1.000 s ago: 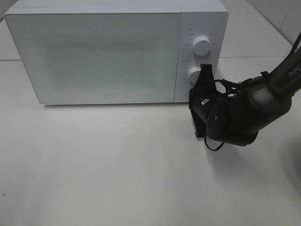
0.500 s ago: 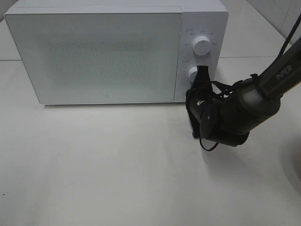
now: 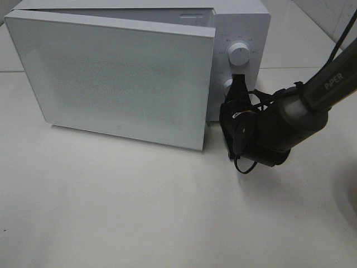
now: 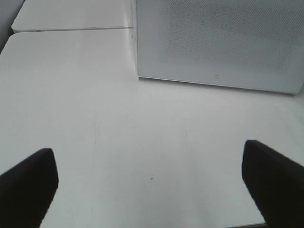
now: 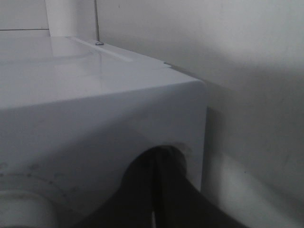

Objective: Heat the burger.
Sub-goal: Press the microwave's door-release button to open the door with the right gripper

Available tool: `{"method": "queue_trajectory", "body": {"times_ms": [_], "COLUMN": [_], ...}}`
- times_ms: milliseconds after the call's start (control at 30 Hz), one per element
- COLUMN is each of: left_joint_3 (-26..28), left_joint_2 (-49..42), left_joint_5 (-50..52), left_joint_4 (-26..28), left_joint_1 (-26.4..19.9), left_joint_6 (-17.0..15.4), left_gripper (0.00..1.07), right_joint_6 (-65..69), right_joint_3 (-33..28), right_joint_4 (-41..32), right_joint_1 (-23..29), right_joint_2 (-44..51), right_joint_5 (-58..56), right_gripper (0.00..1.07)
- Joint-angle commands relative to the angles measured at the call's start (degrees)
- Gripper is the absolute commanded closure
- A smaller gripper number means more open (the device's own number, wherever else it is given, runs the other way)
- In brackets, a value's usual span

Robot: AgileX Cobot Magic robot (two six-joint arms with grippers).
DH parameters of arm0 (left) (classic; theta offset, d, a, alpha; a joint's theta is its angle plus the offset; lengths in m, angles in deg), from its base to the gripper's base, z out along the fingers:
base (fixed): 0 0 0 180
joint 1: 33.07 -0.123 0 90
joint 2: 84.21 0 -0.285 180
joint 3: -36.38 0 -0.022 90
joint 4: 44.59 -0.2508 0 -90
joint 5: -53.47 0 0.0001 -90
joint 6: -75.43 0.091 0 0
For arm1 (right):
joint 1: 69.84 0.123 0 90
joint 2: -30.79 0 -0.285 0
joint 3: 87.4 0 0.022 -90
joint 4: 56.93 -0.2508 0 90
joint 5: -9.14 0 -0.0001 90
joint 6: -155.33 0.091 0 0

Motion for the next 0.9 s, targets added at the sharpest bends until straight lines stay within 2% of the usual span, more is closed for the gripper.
{"method": "queue_trajectory", "body": {"times_ms": [33, 300, 900], "left_joint_3": [-0.11, -0.11, -0.11], "left_joint_2": [-1.03, -1.03, -1.03], "left_joint_5": [0.11, 0.11, 0.11], "left_joint_4": [0.29, 0.29, 0.29], "left_joint_1": [0.06, 0.06, 0.06], "left_joint_6": [0.17, 0.17, 0.17], "left_gripper": [0.06, 0.06, 0.06], "right_joint_6": [-1.20, -2.06, -0.69], "right_joint_3": [4.41, 3.95, -3.84], "right_joint_4": [3.04, 3.27, 3.50], "right_joint_1": [-2.81, -2.41, 0.86], "right_joint_2": [0.57, 0.92, 4.98], "right_joint_5": [11.97, 8.19, -2.81], "right_gripper": [1.07, 1.07, 1.07]}}
